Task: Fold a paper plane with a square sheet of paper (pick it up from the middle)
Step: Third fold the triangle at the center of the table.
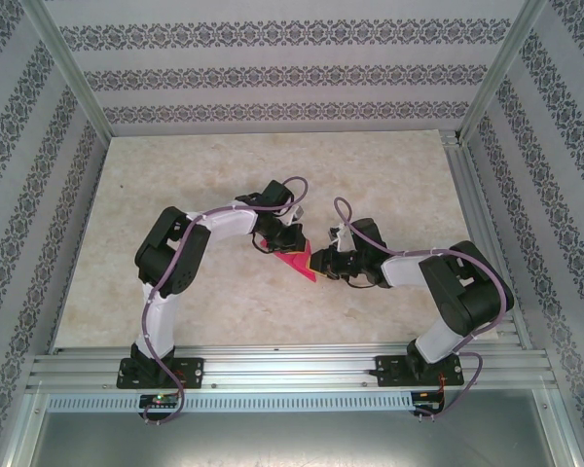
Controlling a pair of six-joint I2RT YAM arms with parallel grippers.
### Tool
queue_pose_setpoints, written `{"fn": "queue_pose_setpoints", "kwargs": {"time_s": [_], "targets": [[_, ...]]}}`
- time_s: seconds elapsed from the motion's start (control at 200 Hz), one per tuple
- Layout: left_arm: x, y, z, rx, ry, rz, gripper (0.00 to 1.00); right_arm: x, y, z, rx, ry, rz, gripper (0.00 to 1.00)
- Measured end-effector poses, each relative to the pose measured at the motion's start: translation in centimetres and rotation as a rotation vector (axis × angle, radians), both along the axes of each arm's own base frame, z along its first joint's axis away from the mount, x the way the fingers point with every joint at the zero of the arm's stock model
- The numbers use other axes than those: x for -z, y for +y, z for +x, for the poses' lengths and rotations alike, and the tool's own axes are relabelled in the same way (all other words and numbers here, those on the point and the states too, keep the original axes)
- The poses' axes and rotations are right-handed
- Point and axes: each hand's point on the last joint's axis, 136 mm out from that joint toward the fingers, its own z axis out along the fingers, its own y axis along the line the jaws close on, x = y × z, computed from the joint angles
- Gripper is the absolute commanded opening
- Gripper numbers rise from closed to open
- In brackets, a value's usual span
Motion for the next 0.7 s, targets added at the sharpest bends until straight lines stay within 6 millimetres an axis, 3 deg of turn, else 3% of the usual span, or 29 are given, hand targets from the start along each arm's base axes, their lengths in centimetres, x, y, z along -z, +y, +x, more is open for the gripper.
{"fn": "queue_pose_setpoints", "kwargs": {"time_s": [0.704], "targets": [[1.2, -0.2, 1.1, 0.056, -0.015, 0.008, 0.14, 1.0, -0.4, -0.1, -0.001, 0.038, -0.049, 0.20]]}}
